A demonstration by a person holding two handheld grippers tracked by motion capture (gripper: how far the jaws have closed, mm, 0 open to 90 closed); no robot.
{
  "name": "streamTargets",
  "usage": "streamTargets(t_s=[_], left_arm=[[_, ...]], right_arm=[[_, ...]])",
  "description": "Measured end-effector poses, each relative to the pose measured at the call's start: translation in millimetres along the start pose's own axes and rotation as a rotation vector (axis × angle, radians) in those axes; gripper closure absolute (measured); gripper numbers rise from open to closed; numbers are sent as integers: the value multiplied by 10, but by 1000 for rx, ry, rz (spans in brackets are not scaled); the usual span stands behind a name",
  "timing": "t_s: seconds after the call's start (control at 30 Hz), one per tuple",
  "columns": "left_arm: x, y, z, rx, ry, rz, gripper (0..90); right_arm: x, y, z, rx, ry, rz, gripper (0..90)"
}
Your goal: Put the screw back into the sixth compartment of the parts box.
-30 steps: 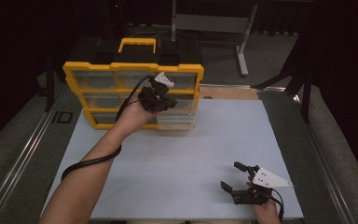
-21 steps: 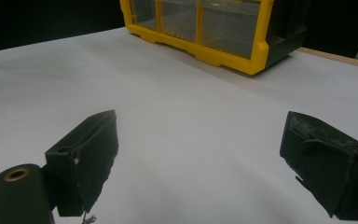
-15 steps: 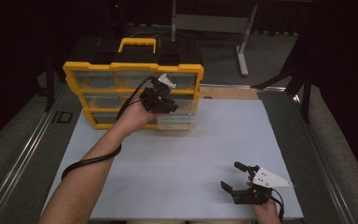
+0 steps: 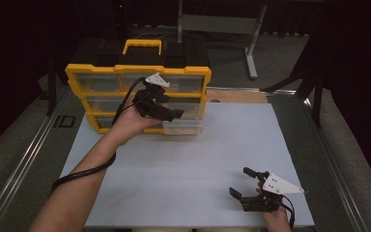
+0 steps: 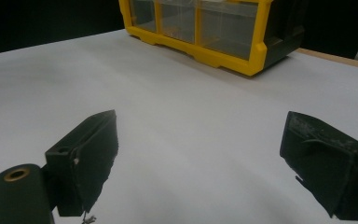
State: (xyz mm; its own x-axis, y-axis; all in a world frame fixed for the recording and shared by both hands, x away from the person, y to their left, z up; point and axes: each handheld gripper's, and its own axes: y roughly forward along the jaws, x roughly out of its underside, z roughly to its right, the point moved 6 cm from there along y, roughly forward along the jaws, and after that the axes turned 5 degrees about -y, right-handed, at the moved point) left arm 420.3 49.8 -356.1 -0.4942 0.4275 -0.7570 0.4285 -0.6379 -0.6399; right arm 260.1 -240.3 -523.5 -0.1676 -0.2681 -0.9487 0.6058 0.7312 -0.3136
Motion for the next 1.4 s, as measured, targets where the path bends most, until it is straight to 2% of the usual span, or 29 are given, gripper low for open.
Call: streamTargets(t_s=[0.1,0.3,0.37,0.43,0.53,0.73,0.83,0.93,1.0,1.1,1.4], left_arm=[[22,-45,24,13,2,7,168],[101,-159,64,57,2,57,62],[144,-198,81,53,23,81,12],[177,-238,98,60,26,107,11],[236,-308,118,97,16,148,9],[355,-388,144,72,34,190,9],[427,-431,151,70,30,202,9],[554,-452,143,71,27,192,9],[645,-445,126,54,33,184,9],[774,-444,90,36,35,200,9],[1135,-464,82,61,9,232,9]], right_arm=[[2,-2,7,1,3,1,113],[5,-7,28,6,8,5,113],[2,-16,34,5,11,9,113],[-2,-26,40,8,13,13,113],[-8,-33,55,10,17,21,113],[-11,-29,50,12,9,17,113],[-11,-28,51,13,9,16,113],[-12,-23,52,14,6,15,113],[-12,-18,49,14,4,12,113],[-15,-5,43,11,4,8,113],[-17,2,37,14,0,5,113]])
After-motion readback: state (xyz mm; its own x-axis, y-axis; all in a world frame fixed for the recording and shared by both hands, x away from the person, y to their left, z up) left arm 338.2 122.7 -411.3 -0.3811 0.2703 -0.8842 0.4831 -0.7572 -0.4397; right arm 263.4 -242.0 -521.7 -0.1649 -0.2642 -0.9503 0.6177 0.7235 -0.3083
